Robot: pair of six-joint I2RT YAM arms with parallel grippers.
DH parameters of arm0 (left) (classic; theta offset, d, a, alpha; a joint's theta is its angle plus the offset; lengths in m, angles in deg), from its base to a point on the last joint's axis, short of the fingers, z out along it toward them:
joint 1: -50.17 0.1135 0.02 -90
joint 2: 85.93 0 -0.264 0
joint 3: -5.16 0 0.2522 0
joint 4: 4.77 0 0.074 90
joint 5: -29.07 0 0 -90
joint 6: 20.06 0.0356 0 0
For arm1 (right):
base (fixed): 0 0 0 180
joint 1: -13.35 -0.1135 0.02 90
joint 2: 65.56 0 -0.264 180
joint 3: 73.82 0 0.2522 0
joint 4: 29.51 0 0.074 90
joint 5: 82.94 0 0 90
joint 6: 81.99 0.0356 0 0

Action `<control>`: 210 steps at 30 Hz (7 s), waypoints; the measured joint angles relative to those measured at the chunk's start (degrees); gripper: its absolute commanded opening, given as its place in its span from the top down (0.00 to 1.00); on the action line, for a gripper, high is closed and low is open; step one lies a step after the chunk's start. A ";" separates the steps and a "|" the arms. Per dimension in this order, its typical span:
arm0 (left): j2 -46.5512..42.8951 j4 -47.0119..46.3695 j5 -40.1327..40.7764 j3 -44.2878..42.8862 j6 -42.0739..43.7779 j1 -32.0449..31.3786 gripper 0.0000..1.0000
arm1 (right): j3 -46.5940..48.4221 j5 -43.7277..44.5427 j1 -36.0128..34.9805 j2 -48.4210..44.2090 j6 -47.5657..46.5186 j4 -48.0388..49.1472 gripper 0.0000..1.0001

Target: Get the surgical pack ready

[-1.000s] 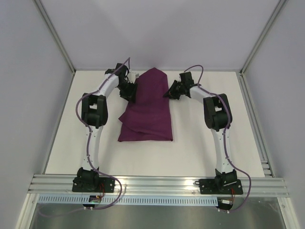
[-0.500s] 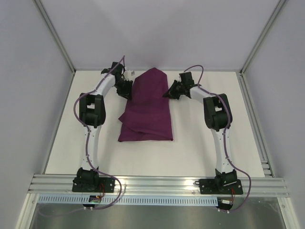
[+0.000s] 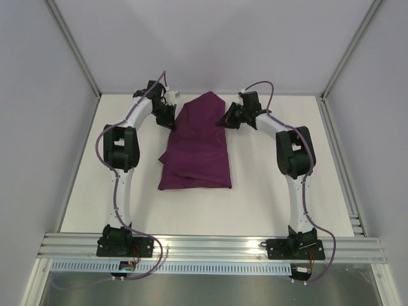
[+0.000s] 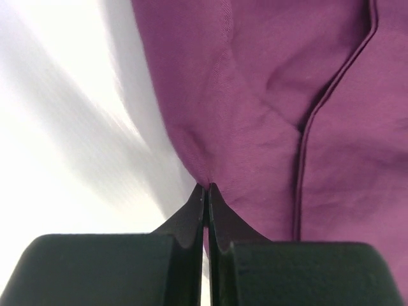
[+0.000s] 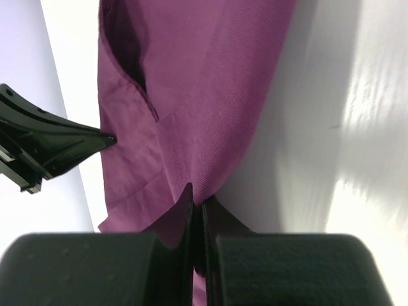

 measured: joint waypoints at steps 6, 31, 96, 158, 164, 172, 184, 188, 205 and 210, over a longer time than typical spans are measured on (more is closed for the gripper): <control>-6.27 -1.11 -0.90 4.57 0.00 0.44 1.00 | -2.45 -0.74 -0.63 -3.58 -0.85 0.24 0.99; -30.08 -6.60 -11.06 33.66 7.65 2.38 1.00 | -26.56 -2.73 -2.89 -25.70 -9.09 1.84 0.92; -24.52 -3.48 -25.11 28.55 9.94 0.57 1.00 | -36.04 1.86 -7.74 -32.00 -20.52 -3.74 0.31; -44.17 -2.60 -19.43 45.81 23.12 -1.53 0.52 | -35.01 -14.62 -11.21 -37.22 -3.21 8.59 1.00; -46.14 -0.39 -20.96 46.88 24.22 -1.53 0.39 | -45.86 -16.20 -15.30 -43.10 -7.13 10.32 1.00; -48.98 3.06 -23.04 47.12 26.38 -1.53 0.32 | -55.34 -13.88 -23.56 -47.91 -17.84 7.30 0.98; -48.00 2.71 -22.01 45.81 24.52 -4.20 0.29 | -58.62 -2.64 -32.52 -48.92 -28.76 2.38 0.69; -47.74 2.27 -19.91 45.38 24.06 -9.05 0.27 | -58.49 1.57 -37.00 -50.36 -31.19 0.81 0.63; -45.35 0.35 -18.32 47.28 24.13 -19.93 0.44 | -64.87 7.23 -34.51 -76.35 -25.99 -6.69 0.36; -45.51 0.17 -18.34 49.27 25.05 -20.63 0.77 | -67.82 6.95 -24.68 -79.12 -21.70 -6.64 0.40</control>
